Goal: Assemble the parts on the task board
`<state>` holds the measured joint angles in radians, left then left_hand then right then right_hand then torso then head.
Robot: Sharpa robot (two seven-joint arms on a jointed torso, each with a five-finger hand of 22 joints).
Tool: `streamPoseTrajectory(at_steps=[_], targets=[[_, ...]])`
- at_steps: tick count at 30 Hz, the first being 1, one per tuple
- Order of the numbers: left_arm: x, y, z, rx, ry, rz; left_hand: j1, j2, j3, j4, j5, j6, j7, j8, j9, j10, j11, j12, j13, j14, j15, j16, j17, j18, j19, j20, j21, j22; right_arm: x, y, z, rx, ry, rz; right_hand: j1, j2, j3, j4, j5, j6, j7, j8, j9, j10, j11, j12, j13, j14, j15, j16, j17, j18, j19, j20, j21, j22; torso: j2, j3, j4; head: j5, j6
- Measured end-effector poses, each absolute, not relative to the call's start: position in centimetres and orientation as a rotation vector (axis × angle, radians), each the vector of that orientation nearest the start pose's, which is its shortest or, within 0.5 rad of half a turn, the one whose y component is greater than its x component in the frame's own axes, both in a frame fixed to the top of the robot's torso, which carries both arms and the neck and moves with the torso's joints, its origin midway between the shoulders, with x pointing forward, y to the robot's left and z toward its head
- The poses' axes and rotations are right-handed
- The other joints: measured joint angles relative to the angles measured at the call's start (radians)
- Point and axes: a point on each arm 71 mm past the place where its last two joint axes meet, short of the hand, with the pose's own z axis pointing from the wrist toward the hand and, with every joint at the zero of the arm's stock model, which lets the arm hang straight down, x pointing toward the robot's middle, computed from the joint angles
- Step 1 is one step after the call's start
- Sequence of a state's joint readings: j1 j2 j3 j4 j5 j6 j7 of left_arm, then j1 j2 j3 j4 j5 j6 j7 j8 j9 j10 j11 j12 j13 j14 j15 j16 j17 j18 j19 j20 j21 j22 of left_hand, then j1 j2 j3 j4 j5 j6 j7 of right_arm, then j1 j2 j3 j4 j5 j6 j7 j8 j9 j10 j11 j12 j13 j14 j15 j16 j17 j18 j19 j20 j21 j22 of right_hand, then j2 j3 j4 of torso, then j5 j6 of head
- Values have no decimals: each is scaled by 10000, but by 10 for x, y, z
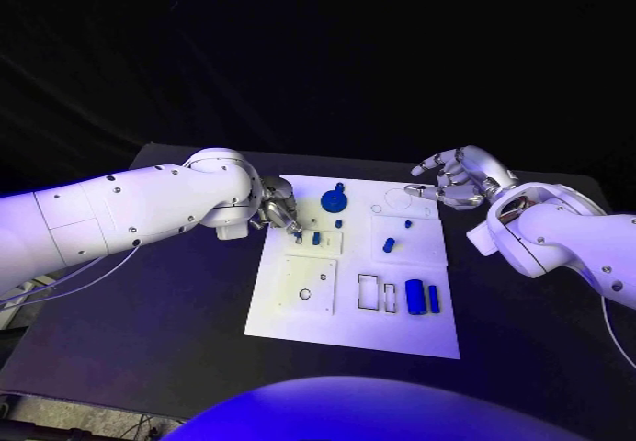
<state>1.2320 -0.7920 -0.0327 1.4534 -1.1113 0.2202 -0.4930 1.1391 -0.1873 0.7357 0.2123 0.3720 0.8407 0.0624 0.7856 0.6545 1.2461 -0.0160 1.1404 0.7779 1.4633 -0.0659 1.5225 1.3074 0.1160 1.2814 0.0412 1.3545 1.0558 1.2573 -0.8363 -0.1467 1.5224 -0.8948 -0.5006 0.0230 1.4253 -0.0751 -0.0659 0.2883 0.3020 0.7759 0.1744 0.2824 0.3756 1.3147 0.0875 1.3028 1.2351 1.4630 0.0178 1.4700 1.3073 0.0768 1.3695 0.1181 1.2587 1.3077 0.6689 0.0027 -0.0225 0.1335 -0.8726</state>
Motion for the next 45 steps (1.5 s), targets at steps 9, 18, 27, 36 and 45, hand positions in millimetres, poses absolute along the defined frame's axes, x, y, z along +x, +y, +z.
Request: streamPoseTrajectory(at_steps=[9, 18, 27, 36, 45], targets=[[490, 208, -216, -731, 23575, -3854, -13, -13, 0, -1, -1, 55, 12, 3, -5, 0, 0, 38, 48, 0, 0, 0, 0, 0, -1, 0, 38, 15, 486, -207, -189, 3488, 16406, 9030, 0, 0, 0, 0, 0, 0, 0, 0, 1, 0, 0, 0, 0, 0, 0, 0, 0, 0, 0, 0, 0, -1, -5, -1, 0, 25, 0], [489, 204, -219, -536, 23645, -3789, -38, -39, -1, -1, -2, 68, 1, 37, -6, -1, 1, 38, 48, 0, 0, -1, 0, 0, -1, 0, 38, 34, 486, -207, -190, 3479, 16408, 9028, -1, 1, 0, 0, 38, 0, 0, 0, -7, 0, 0, 0, 1, 0, 0, 0, 0, 0, 0, 0, 0, -2, -2, -2, -2, 20, -1], [488, 204, -220, -438, 23678, -3740, -90, -35, -1, -1, 38, 69, 1, 37, 1, 2, -2, 38, 71, 0, 1, -5, 0, 0, -1, 0, 37, 48, 486, -207, -190, 3475, 16410, 9021, -53, 54, 0, 0, 38, 0, 0, -1, -7, 0, 0, 0, 2, 0, 0, 0, 0, 0, 0, 0, 0, -3, -5, -1, 2, 12, -1], [488, 204, -220, -316, 23746, -3709, -156, -77, 400, -403, 32, 120, -19, 35, -4, 36, -33, 38, 88, 24, -22, -5, 0, 0, -2, 0, 37, 55, 486, -208, -190, 3475, 16417, 9014, -53, 54, 0, 0, 38, 0, 0, -1, -7, 0, 0, 0, 2, 0, 0, 0, 0, 0, 0, 0, 0, 4, -9, 0, 8, 23, -1], [487, 203, -220, -183, 23788, -3682, -156, -77, 400, -403, 69, 120, -17, 34, -7, 70, 1, 89, 127, 37, -36, -5, 0, 0, -2, 0, 37, 54, 486, -208, -190, 3475, 16421, 9010, -53, 53, 0, 0, 38, 0, 0, -1, -6, 0, 0, 0, 2, 0, 0, 0, -1, 0, 0, 0, 0, 3, -8, -2, 3, 31, -1]])
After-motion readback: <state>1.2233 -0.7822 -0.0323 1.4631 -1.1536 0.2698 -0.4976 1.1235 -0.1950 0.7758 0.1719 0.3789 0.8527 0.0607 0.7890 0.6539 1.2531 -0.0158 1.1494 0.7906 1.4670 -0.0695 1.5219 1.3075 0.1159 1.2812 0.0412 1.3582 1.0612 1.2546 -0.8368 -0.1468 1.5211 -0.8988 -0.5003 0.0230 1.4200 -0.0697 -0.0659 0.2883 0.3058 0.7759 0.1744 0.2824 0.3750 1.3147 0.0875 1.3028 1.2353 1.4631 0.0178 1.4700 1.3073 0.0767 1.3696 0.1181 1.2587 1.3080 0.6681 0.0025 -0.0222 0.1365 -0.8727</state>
